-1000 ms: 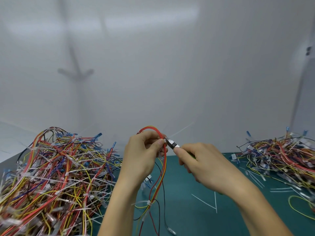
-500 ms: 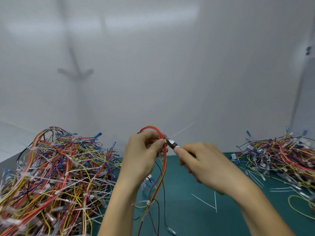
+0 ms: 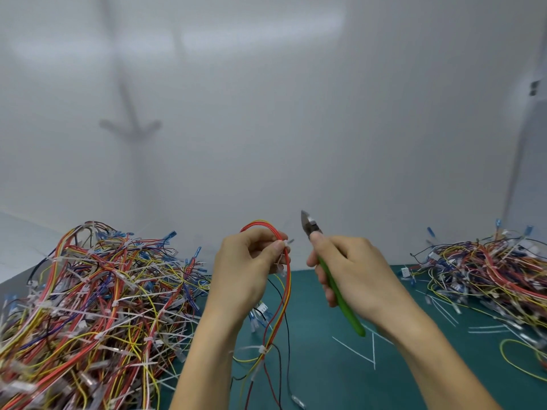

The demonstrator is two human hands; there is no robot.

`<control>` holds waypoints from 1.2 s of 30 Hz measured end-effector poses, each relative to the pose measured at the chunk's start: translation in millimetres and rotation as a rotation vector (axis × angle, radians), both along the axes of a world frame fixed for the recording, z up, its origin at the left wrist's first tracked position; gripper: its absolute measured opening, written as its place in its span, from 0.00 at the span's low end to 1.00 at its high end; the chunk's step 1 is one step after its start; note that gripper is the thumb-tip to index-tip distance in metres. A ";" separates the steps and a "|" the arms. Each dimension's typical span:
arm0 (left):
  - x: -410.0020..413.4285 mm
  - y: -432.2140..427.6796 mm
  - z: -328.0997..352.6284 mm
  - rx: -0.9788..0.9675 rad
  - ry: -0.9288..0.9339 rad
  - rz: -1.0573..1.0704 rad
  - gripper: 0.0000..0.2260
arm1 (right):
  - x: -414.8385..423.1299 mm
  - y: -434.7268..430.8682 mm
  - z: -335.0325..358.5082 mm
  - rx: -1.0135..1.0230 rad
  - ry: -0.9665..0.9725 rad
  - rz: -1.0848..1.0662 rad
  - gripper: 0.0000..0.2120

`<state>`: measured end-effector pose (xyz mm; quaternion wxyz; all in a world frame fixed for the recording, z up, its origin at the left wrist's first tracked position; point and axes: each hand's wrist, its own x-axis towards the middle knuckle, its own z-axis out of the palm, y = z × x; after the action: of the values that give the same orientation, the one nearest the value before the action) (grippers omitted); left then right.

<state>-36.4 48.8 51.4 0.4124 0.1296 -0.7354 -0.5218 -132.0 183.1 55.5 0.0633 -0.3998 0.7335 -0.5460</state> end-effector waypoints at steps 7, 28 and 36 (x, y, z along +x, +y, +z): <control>-5.2 8.2 1.3 0.107 0.085 0.011 0.04 | 1.2 -3.7 -7.2 -0.039 0.000 0.062 0.13; 20.6 5.2 14.4 -0.001 -0.447 -0.316 0.14 | -22.2 -10.5 -14.0 -0.484 -0.169 -0.267 0.11; 20.2 -0.1 11.1 -0.025 -0.237 -0.186 0.07 | -19.7 -14.8 -19.4 -0.410 -0.305 -0.234 0.12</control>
<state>-16.1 48.7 62.5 0.2740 0.1165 -0.7942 -0.5297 -151.7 168.3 36.2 0.0271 -0.2300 0.6308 -0.7405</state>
